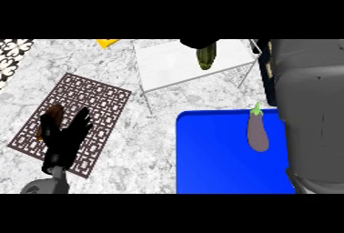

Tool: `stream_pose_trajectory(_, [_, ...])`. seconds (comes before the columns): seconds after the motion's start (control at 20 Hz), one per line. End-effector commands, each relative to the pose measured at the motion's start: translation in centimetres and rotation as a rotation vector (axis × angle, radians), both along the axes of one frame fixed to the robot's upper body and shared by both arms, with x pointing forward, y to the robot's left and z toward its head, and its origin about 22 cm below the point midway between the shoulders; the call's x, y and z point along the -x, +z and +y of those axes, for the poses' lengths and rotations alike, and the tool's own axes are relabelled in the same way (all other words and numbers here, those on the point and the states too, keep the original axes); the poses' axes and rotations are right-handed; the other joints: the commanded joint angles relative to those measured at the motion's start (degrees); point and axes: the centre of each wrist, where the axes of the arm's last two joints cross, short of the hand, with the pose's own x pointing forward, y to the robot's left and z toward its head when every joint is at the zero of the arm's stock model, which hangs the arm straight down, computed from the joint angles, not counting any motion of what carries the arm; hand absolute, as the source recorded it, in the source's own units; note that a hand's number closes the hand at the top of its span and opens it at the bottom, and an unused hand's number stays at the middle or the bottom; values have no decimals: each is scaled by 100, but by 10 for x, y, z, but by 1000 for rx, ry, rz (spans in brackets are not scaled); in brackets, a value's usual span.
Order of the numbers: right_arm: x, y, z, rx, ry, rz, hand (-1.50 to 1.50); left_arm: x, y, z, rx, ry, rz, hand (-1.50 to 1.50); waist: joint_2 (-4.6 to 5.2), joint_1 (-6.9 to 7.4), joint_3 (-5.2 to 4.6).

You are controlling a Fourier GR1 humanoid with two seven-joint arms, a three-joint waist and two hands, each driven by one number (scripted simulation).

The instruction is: Pick the squash from the tray and place it in the tiered shelf

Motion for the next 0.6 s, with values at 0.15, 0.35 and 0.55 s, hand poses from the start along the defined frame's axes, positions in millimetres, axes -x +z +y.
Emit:
stream_pose_trajectory(0.15, [-46,4,-11,47,8,54,150,2,6,6,14,-19,6,0,6,15,-7])
stream_pose_trajectory(0.35, [-73,3,-3,92,32,60,150,-4,2,-10,2,-15,0,0,32,61,-9])
stream_pose_trajectory(0.55, [-93,0,-20,134,44,50,150,1,-6,14,-1,-10,5,0,38,68,-10])
